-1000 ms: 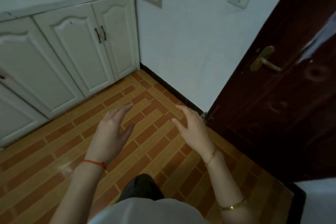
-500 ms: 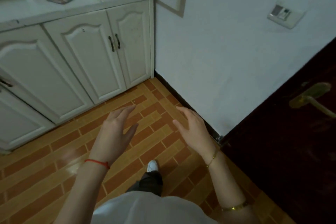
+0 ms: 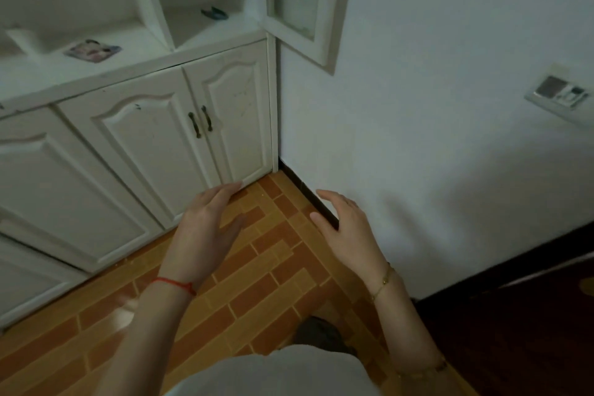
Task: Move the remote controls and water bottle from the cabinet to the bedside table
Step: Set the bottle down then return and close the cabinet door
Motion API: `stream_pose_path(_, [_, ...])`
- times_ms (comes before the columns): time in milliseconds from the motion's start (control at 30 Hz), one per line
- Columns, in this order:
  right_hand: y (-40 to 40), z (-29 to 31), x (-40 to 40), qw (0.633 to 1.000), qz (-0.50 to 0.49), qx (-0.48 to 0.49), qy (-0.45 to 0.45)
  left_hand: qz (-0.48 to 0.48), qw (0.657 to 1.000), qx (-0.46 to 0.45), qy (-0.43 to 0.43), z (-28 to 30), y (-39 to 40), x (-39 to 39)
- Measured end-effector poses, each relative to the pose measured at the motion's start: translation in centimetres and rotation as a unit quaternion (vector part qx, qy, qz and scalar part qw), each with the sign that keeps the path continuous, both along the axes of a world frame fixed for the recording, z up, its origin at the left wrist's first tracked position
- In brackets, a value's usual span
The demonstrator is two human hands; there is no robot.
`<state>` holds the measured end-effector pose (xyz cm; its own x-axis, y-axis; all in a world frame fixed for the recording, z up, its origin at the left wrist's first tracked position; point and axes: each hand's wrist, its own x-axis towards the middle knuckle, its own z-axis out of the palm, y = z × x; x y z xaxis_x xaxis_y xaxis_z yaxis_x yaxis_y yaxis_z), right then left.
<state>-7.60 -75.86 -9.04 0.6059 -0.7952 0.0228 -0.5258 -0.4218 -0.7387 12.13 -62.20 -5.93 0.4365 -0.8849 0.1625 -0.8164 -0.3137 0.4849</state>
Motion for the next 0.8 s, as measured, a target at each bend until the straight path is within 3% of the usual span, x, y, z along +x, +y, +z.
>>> stream_pose_path(333, [-12.8,-0.6,8.6,0.999,0.038,-0.001,-0.015,0.041,0.999,-0.008,0.009,-0.4,-12.1,7.0])
stream_pose_path(800, [-32.4,2.9,16.5,0.995,0.079,-0.047,-0.028,0.073,0.995,-0.063,0.000,1.8,-30.4,13.6])
